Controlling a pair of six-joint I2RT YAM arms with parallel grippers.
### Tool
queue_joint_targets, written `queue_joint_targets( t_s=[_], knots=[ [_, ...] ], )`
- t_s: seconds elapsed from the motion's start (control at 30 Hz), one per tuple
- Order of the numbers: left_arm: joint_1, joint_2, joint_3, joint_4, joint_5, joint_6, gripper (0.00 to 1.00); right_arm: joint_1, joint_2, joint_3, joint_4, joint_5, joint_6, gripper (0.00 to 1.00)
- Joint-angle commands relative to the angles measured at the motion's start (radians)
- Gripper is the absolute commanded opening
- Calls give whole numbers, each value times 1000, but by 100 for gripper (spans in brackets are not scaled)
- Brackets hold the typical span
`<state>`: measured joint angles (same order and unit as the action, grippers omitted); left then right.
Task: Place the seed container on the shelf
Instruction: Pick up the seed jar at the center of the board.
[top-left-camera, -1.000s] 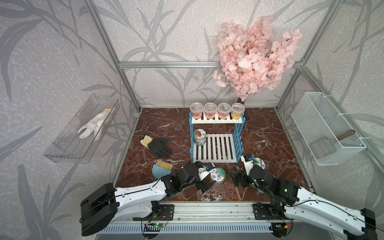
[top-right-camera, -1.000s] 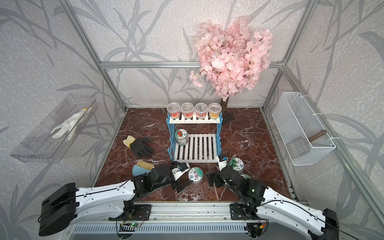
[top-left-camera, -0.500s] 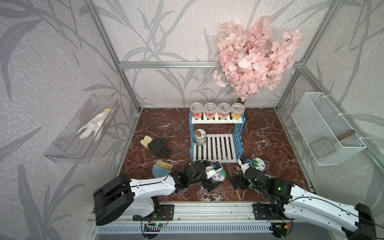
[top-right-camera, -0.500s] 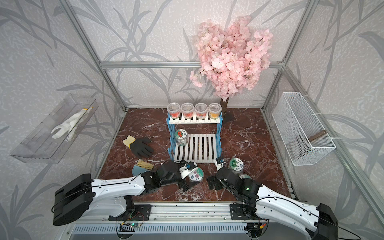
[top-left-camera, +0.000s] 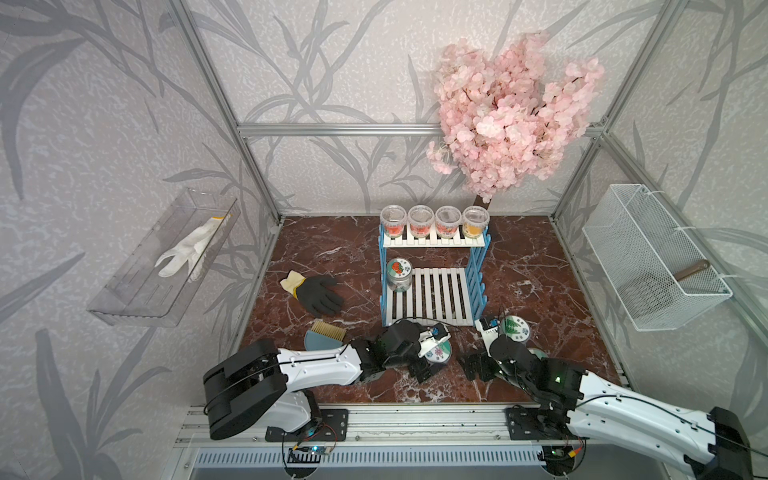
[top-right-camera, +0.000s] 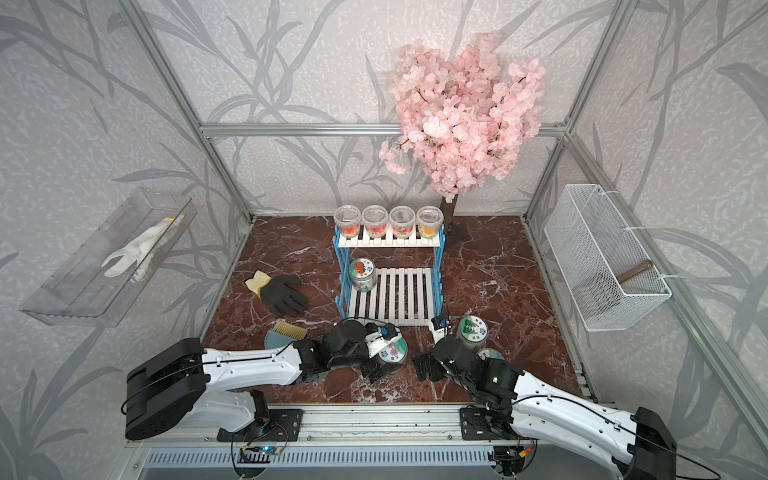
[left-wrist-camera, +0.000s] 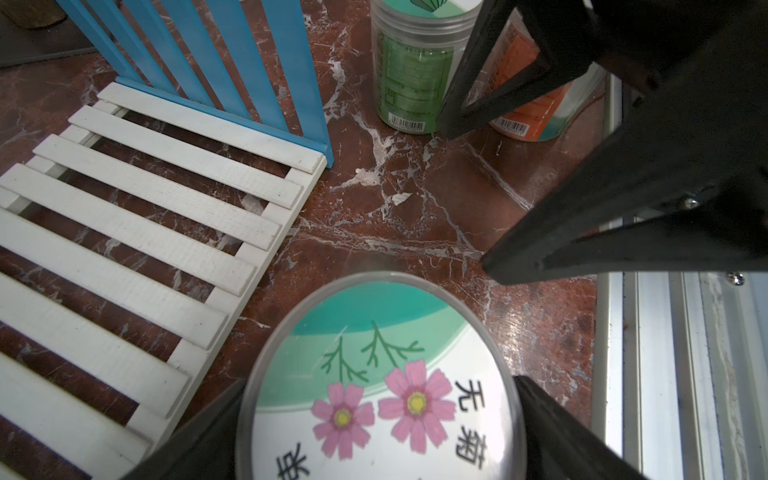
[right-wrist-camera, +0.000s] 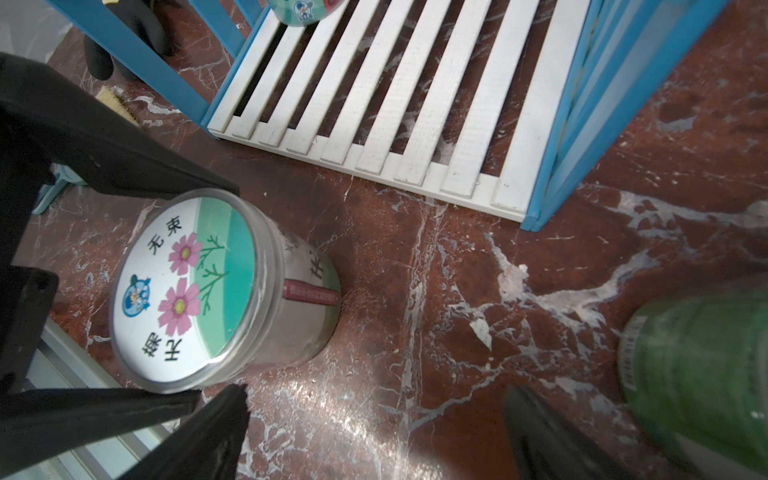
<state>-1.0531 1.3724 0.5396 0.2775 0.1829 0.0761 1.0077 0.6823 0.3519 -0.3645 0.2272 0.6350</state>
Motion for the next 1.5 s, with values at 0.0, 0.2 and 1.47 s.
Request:
queue_joint_targets(
  t_s=[0.0, 0.2, 1.47],
  knots=[
    [-2, -14, 30, -19, 1, -11, 87, -3, -25, -8, 9, 14, -5, 99],
    [9, -108, 13, -78, 6, -50, 80, -3, -63, -4, 43, 20, -58, 99],
    [363, -626, 189, -716, 575, 233, 82, -3, 400, 21, 1061, -689, -763, 89]
  ],
)
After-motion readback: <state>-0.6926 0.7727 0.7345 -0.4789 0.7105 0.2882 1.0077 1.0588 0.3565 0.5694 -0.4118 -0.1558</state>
